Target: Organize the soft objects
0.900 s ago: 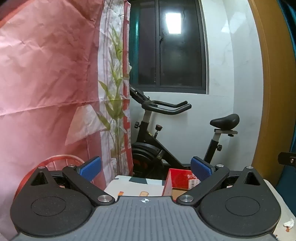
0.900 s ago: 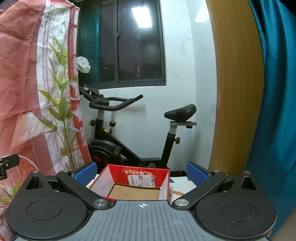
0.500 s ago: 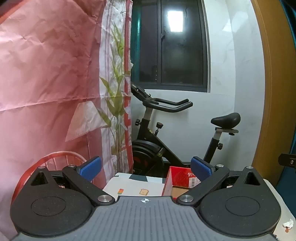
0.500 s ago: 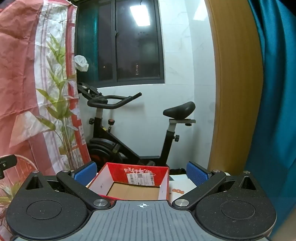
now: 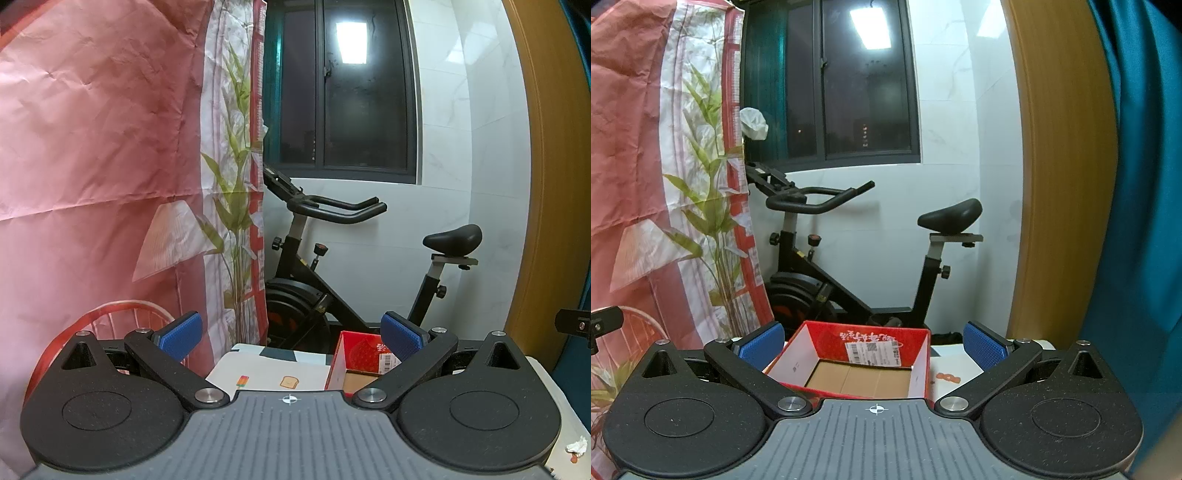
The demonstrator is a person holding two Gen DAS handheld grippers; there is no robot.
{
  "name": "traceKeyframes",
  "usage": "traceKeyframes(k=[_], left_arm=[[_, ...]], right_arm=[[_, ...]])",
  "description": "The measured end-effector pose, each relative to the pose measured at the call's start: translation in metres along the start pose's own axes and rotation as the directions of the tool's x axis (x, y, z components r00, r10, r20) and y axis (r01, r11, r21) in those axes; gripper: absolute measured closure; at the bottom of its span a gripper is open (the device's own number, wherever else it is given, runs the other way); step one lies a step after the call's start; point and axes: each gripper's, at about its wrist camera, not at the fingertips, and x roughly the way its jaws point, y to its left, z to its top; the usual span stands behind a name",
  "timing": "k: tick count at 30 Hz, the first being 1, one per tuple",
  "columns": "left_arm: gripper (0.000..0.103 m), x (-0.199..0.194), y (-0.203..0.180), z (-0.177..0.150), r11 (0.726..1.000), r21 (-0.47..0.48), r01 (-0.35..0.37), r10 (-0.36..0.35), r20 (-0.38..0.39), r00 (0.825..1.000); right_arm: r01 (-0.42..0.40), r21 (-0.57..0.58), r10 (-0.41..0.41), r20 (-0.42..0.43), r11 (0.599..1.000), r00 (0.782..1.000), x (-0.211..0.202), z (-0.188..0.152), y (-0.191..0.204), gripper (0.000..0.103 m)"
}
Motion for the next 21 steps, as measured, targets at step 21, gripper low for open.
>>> traceKeyframes(k=[21], left_arm=[[0.000, -0.0013, -0.0002, -0.0017, 1.000, -0.002, 0.003, -0.003, -0.004, 1.000]], right_arm=[[-0.011, 0.001, 0.011, -0.001, 1.000, 1.000, -0.0004, 0.0002, 0.0009, 0.000]])
